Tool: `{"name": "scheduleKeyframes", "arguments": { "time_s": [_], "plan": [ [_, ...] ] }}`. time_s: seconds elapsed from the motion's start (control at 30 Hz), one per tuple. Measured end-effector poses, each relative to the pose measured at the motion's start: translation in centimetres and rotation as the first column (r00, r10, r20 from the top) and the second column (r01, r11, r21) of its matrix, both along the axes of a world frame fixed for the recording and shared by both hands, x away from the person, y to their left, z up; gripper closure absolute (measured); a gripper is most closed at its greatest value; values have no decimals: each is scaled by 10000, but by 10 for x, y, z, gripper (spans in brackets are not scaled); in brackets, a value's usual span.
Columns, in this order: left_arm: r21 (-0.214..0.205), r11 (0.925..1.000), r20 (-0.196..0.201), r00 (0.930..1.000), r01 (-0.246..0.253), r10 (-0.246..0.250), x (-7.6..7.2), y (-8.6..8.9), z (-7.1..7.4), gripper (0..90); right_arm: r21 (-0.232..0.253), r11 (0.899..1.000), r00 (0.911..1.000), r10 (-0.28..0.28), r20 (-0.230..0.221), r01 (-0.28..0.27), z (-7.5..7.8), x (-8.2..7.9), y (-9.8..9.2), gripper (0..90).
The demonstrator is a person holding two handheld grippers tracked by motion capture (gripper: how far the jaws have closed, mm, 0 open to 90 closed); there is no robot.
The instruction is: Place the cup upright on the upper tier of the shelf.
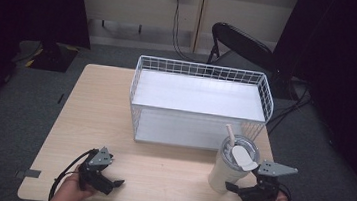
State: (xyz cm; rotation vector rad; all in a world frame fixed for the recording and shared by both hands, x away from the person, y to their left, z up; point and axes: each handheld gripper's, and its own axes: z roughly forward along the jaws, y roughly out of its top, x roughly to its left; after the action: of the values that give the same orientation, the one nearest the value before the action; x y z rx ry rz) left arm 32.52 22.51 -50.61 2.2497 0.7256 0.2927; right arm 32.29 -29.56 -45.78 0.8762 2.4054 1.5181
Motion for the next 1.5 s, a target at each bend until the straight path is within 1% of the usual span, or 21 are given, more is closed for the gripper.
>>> {"name": "scheduleKeyframes", "arguments": {
  "time_s": [0.23, 0.47, 0.53, 0.63, 0.67, 0.7, 0.83, 1.03, 1.2, 1.5],
  "plan": [
    [-2, 10000, 1, 10000, -4, 4, 0, 0, 0, 0, -81, 10000, 9997, 10, 251, -8, 1, 1, 4, 104],
    [-4, 10000, -1, 10000, -2, 2, 0, 0, 0, 0, 6, 10000, 9993, -30, 379, 30, 0, 2, 7, 92],
    [-2, 10000, 1, 10000, -2, 2, 0, 0, 0, 0, -18, 9999, 9984, -101, 553, 102, 0, 2, 10, 88],
    [-4, 10000, -1, 10000, -3, 3, 0, 0, 0, 0, -39, 9999, 9977, -146, 666, 149, 0, 2, 12, 87],
    [-2, 10000, -1, 10000, -2, 2, 0, 0, 0, 0, -53, 9999, 9968, -152, 788, 157, 0, 2, 13, 88],
    [-3, 10000, -1, 10000, -3, 3, 0, 0, 0, 0, -17, 9998, 9947, -197, 1006, 200, 0, 2, 14, 88],
    [-4, 10000, -2, 10000, -3, 3, 0, 0, 0, 0, 17, 9999, 9932, -127, 1154, 126, -1, 3, 15, 88],
    [-5, 10000, -3, 10000, -2, 2, 0, 0, 0, 0, 160, 9996, 9928, -250, 1168, 233, -1, 2, 16, 85],
    [-4, 10000, -4, 10000, -1, 1, 0, 0, 0, 0, 247, 9989, 9904, -421, 1318, 392, 0, 1, 19, 85],
    [-4, 10000, -2, 10000, -3, 3, 0, 0, 0, 0, 327, 9984, 9891, -495, 1385, 454, 2, 0, 21, 83]
  ]
}}
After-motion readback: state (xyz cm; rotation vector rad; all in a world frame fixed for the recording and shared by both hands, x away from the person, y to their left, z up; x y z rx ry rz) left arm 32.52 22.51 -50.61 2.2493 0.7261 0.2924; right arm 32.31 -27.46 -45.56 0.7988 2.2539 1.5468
